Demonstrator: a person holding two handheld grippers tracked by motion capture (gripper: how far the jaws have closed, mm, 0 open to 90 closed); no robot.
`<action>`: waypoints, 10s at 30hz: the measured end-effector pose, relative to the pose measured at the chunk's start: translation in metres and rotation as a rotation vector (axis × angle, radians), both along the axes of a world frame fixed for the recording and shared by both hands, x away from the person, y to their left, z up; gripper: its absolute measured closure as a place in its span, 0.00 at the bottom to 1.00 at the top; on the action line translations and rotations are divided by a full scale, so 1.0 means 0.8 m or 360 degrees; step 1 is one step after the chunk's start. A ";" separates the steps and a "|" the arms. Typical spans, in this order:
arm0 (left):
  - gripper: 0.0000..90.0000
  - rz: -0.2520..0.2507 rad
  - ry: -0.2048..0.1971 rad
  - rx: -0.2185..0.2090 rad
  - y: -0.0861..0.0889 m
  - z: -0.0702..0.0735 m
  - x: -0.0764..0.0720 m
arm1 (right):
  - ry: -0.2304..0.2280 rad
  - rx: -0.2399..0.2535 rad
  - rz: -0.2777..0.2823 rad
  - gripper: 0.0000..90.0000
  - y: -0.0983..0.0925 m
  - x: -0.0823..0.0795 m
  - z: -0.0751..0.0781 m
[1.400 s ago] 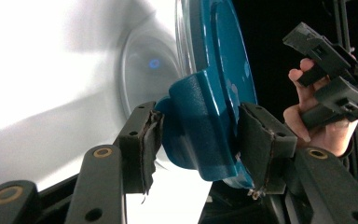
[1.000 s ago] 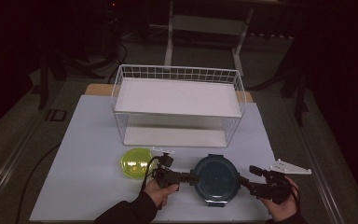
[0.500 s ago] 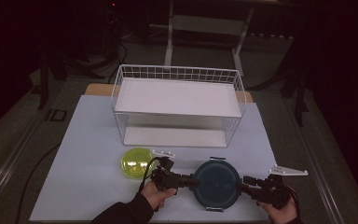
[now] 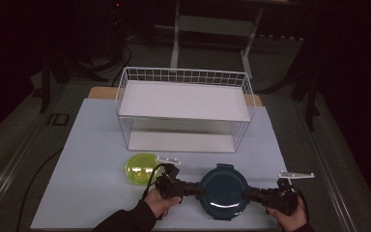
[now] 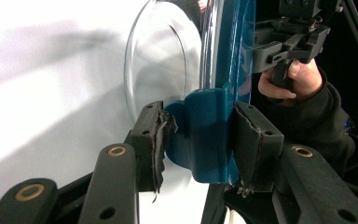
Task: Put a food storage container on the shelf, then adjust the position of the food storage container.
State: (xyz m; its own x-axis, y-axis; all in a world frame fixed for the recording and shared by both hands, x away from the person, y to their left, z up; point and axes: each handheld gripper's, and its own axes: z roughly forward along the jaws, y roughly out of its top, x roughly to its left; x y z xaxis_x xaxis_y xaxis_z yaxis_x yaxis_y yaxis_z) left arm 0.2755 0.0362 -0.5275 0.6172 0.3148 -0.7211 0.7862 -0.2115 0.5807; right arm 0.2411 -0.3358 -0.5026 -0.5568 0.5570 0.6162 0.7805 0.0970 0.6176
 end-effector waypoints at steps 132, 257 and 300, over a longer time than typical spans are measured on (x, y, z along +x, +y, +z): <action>0.34 0.0678 -0.0046 -0.0055 0.133 0.229 0.195 | -0.0007 0.0079 -0.0235 0.51 0.141 0.261 0.241; 0.97 0.0476 -0.0833 0.0627 0.262 0.070 -0.038 | -0.0702 -0.0089 -0.0100 0.20 0.085 0.003 0.096; 0.98 0.0325 -0.0643 0.0829 0.206 -0.012 0.010 | -0.0607 -0.0078 -0.0121 0.20 0.074 0.003 0.072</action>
State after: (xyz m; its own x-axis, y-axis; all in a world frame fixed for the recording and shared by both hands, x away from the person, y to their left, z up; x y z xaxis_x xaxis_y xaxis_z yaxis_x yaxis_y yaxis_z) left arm 0.2832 0.2008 -0.5372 0.6973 0.6962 -0.1704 0.5832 -0.4130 0.6995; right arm 0.2434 -0.2763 -0.4448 -0.6968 0.6291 0.3445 0.5019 0.0847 0.8608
